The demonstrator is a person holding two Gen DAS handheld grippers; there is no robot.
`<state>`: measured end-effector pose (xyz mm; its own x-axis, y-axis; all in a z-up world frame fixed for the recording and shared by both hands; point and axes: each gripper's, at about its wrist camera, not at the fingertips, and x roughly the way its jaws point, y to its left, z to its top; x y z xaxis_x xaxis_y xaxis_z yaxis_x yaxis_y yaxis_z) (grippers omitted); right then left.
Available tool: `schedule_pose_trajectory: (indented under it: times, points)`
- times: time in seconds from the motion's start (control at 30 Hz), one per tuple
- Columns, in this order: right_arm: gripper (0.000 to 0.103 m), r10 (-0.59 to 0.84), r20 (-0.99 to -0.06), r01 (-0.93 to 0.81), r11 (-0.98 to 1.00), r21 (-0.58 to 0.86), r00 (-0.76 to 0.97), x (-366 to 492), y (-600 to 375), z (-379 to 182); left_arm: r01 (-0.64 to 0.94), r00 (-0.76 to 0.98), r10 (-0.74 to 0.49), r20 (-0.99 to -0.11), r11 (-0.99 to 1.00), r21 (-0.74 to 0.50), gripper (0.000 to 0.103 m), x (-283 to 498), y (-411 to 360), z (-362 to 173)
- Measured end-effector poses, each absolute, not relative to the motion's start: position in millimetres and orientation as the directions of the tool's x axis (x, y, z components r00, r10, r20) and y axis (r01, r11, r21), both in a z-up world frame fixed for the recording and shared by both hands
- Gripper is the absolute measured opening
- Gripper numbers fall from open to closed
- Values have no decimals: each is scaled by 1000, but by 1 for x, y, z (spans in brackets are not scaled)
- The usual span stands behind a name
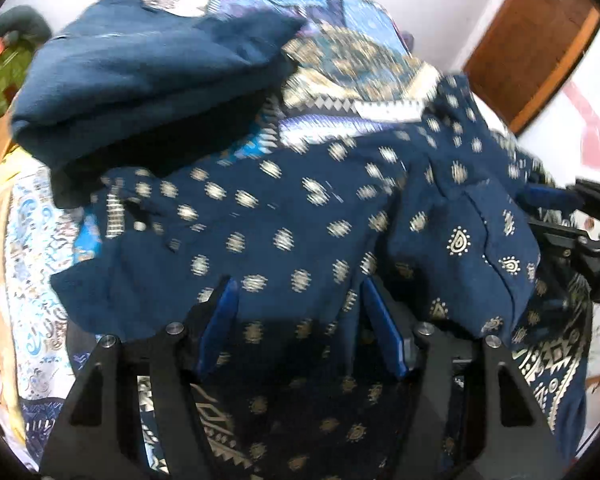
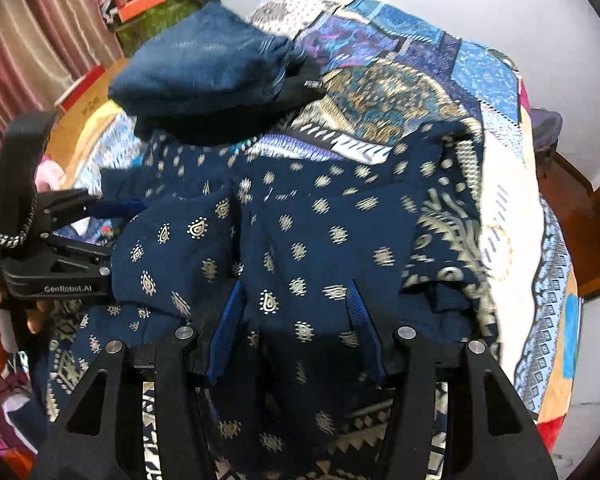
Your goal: Fold large clothes
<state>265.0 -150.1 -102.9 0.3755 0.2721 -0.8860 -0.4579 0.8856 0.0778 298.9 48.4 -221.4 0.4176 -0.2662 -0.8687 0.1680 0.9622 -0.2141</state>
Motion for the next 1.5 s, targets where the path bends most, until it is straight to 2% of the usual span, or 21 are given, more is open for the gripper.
schedule_pose_trajectory:
  times: [0.17,0.3,0.4,0.6,0.87,0.93,0.97,1.0,1.17,1.23,1.3,1.33,1.37,1.43,1.47,1.5]
  points:
    - [50,276,-852,-399,913,87,445,278,-172,-81,55,501,-234,-833,969,-239,64,297,93,-204]
    - [59,268,-832,-327,938,111,486,293,-194,-71,-80,537,-158,-829,968,-236,64,296,139,-204]
    - [65,272,-831,-267,951,155,486,305,-209,-74,-171,519,-155,-840,944,-281,64,296,169,-216]
    - [65,318,-858,-178,947,268,403,324,-234,-99,-261,459,-281,-843,864,-431,64,296,199,-255]
    - [65,448,-860,-103,894,436,245,343,-249,-139,-294,378,-477,-794,751,-591,65,315,197,-305]
    - [65,475,-847,-104,880,464,237,349,-249,-143,-291,372,-511,-775,729,-620,72,321,193,-313]
    - [65,489,-840,-102,872,479,234,353,-249,-144,-284,377,-526,-762,718,-636,82,323,192,-313]
    - [65,509,-830,-99,860,500,228,357,-249,-146,-275,384,-547,-744,701,-657,87,325,190,-314]
    - [66,598,-776,-51,798,601,201,371,-243,-161,-279,399,-609,-685,631,-724,87,329,186,-320]
    - [63,607,-769,-42,789,612,200,372,-241,-160,-256,386,-647,-657,609,-751,87,327,178,-320]
    - [39,606,-772,-43,791,610,192,369,-238,-160,-237,375,-670,-641,599,-765,87,325,170,-318]
    - [34,607,-773,-43,791,611,188,368,-238,-160,-233,375,-667,-644,605,-761,86,325,169,-318]
    - [29,608,-771,-38,789,613,187,365,-238,-160,-236,378,-654,-655,616,-751,80,324,168,-317]
    - [24,611,-766,-37,786,617,199,363,-240,-157,-265,379,-625,-683,633,-727,57,324,169,-317]
    - [21,615,-761,-45,783,620,204,360,-240,-152,-274,376,-614,-694,642,-716,37,322,172,-319]
    - [20,620,-754,-53,779,625,217,357,-239,-147,-281,373,-597,-710,656,-700,24,321,174,-319]
